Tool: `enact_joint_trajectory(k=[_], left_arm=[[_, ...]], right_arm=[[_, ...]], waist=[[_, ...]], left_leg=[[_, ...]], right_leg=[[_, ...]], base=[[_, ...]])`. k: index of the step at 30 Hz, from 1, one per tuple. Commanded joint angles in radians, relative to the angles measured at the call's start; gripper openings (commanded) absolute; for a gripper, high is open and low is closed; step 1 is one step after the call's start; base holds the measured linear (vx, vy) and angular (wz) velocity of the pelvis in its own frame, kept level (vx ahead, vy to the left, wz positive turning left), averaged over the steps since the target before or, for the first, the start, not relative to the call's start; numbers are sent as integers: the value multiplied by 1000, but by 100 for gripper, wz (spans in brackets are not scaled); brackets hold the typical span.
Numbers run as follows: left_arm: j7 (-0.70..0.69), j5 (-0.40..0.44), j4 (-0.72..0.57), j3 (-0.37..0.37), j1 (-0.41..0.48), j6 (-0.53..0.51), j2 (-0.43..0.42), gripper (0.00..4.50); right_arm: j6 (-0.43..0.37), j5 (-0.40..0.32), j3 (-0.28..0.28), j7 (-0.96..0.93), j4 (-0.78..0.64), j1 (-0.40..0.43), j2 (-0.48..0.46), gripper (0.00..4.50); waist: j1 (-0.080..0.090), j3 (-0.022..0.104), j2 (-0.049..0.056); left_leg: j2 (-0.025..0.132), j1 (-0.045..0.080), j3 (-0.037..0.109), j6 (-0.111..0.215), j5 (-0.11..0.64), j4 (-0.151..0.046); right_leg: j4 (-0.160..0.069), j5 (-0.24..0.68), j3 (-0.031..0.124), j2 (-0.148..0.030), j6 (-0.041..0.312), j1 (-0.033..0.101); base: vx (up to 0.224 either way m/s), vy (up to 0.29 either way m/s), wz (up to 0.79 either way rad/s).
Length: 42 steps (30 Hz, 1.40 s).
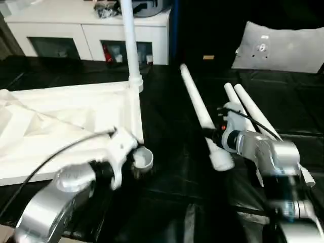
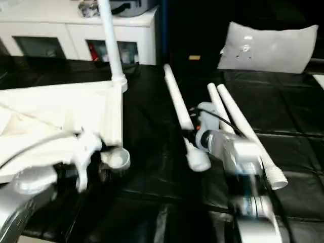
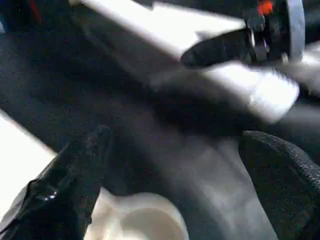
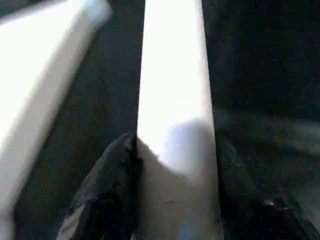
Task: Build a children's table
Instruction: Insert table leg to table base
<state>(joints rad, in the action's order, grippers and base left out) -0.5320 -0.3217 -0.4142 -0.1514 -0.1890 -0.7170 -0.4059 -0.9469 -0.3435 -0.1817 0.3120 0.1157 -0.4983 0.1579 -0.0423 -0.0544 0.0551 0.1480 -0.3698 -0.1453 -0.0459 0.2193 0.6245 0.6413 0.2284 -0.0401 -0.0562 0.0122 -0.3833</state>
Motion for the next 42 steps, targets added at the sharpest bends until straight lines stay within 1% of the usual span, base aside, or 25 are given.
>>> enact_joint_trajectory(k=[1, 4, 5, 6, 8, 10, 12, 15, 16, 17, 19, 20, 22, 23, 26, 27, 29, 31, 34, 35, 36, 38, 39, 40, 42], left_arm=[[41, -30, 7, 53, -38, -12, 36, 450], [63, -96, 26, 116, -95, -8, 96, 450], [72, -132, 47, 143, -132, -8, 126, 450], [72, -148, 54, 152, -146, -10, 137, 450], [68, -224, 81, 195, -210, -28, 186, 450], [71, -244, 88, 210, -231, -39, 204, 450], [82, -341, 104, 254, -291, -71, 259, 450], [98, -463, 113, 298, -347, -114, 310, 450], [100, -475, 115, 302, -352, -118, 315, 450], [105, -513, 122, 314, -370, -128, 332, 450], [109, -537, 134, 322, -389, -140, 348, 450], [111, -543, 136, 325, -393, -143, 351, 450], [109, -544, 143, 325, -403, -152, 353, 450], [110, -545, 148, 324, -407, -157, 353, 450], [122, -540, 171, 314, -414, -171, 346, 450], [130, -532, 185, 304, -416, -175, 339, 450], [141, -523, 204, 292, -418, -176, 332, 450], [147, -525, 212, 295, -419, -173, 337, 450], [142, -541, 224, 310, -422, -162, 351, 450], [138, -544, 225, 314, -419, -157, 353, 421], [140, -540, 222, 313, -415, -150, 352, 421], [149, -532, 220, 309, -412, -138, 349, 414], [152, -528, 218, 307, -410, -133, 348, 414], [164, -523, 214, 311, -408, -125, 350, 414], [183, -514, 210, 318, -405, -109, 360, 414]], right_arm=[[10, -116, -102, 35, -98, -2, -38, 184], [49, -217, -157, 100, -158, 11, -69, 184], [66, -267, -171, 135, -187, 22, -79, 184], [69, -287, -176, 146, -199, 26, -83, 184], [61, -379, -193, 185, -247, 38, -105, 184], [48, -401, -201, 195, -263, 41, -113, 184], [33, -424, -191, 227, -295, 53, -113, 184], [31, -469, -175, 243, -335, 73, -112, 184], [31, -475, -172, 245, -340, 76, -112, 184], [32, -491, -163, 251, -357, 83, -110, 184], [30, -506, -149, 258, -378, 92, -108, 184], [29, -509, -146, 258, -383, 93, -108, 184], [31, -508, -129, 271, -397, 100, -103, 184], [32, -506, -119, 278, -407, 105, -100, 184], [39, -502, -85, 292, -438, 122, -88, 184], [43, -502, -67, 291, -452, 130, -84, 184], [59, -491, -37, 291, -471, 145, -72, 184], [70, -478, -24, 290, -475, 149, -70, 184], [119, -416, 24, 279, -490, 158, -73, 184], [161, -360, 70, 275, -501, 163, -66, 184], [180, -333, 95, 268, -505, 167, -62, 184], [213, -299, 127, 262, -509, 171, -53, 184], [226, -289, 138, 259, -510, 174, -53, 184], [279, -235, 171, 245, -513, 171, -49, 184], [306, -216, 190, 239, -519, 174, -62, 184]], waist=[[-3, 61, -11], [-5, 60, -12], [-7, 60, -19], [-10, 60, -16], [-13, 61, -14], [-15, 62, -14], [-21, 62, -18], [-26, 61, -19], [-27, 61, -19], [-27, 61, -19], [-28, 60, -20], [-28, 59, -22], [-28, 59, -21], [-30, 58, -11], [-27, 59, -15], [-27, 59, -11], [-29, 61, -13], [-29, 63, -12], [-29, 64, -13], [-29, 63, -16], [-28, 62, -15], [-29, 61, -19], [-29, 60, -18], [-30, 60, -18], [-28, 58, -18]], left_leg=[[59, 3, 12, 11, 60, -76], [57, 2, 11, 20, 59, -74], [58, 2, 10, 23, 57, -74], [57, 1, 11, 30, 49, -74], [57, 2, 11, 34, 42, -73], [58, 0, 13, 34, 35, -74], [56, 1, 10, 31, 27, -71], [57, -1, 11, 29, 22, -72], [58, -1, 13, 31, 19, -72], [55, -3, 11, 31, 19, -71], [56, -4, 12, 31, 23, -73], [56, -4, 12, 31, 25, -74], [54, -5, 12, 27, 30, -74], [55, -4, 15, 23, 29, -75], [56, -4, 17, 15, 31, -77], [56, -3, 17, 12, 30, -77], [57, -4, 18, 13, 18, -77], [59, -3, 19, 13, 10, -77], [61, -4, 19, 12, 7, -78], [62, -5, 19, 9, 6, -79], [62, -5, 18, 8, 7, -79], [60, -6, 17, 10, 13, -79], [61, -6, 18, 9, 16, -79], [63, -6, 19, 7, 22, -80], [62, -5, 18, 6, 37, -81]], right_leg=[[-75, 26, 53, -80, 228, 54], [-80, 65, 51, -79, 228, 53], [-81, 67, 50, -80, 228, 53], [-80, 65, 50, -78, 227, 51], [-80, 66, 49, -78, 225, 50], [-79, 60, 47, -78, 227, 51], [-80, 70, 49, -80, 230, 51], [-81, 75, 48, -80, 228, 51], [-81, 75, 47, -80, 225, 50], [-82, 78, 47, -79, 223, 51], [-85, 96, 47, -79, 213, 52], [-87, 109, 48, -79, 201, 52], [-91, 135, 47, -78, 185, 52], [-91, 143, 47, -79, 178, 51], [-92, 136, 46, -77, 165, 52], [-93, 129, 47, -77, 163, 51], [-90, 99, 47, -76, 159, 53], [-88, 72, 45, -78, 168, 53], [-86, 53, 45, -80, 182, 53], [-84, 49, 44, -82, 184, 54], [-85, 46, 45, -82, 186, 53], [-86, 48, 47, -83, 183, 55], [-85, 53, 47, -84, 182, 54], [-86, 64, 47, -84, 177, 53], [-88, 81, 48, -83, 173, 53]], base=[[0, 0, 0], [0, 0, 0], [0, 0, 0], [0, 0, 0], [0, 0, 0], [0, 0, 0], [0, 0, 0], [0, 0, 0], [0, 0, 0], [0, 0, 0], [0, 0, 0], [0, 0, 0], [0, 0, 0], [0, 0, 0], [0, 0, 0], [0, 0, 0], [0, 0, 0], [0, 0, 0], [0, 0, 0], [0, 0, 0], [0, 0, 0], [0, 0, 0], [0, 0, 0], [0, 0, 0], [0, 0, 0]])
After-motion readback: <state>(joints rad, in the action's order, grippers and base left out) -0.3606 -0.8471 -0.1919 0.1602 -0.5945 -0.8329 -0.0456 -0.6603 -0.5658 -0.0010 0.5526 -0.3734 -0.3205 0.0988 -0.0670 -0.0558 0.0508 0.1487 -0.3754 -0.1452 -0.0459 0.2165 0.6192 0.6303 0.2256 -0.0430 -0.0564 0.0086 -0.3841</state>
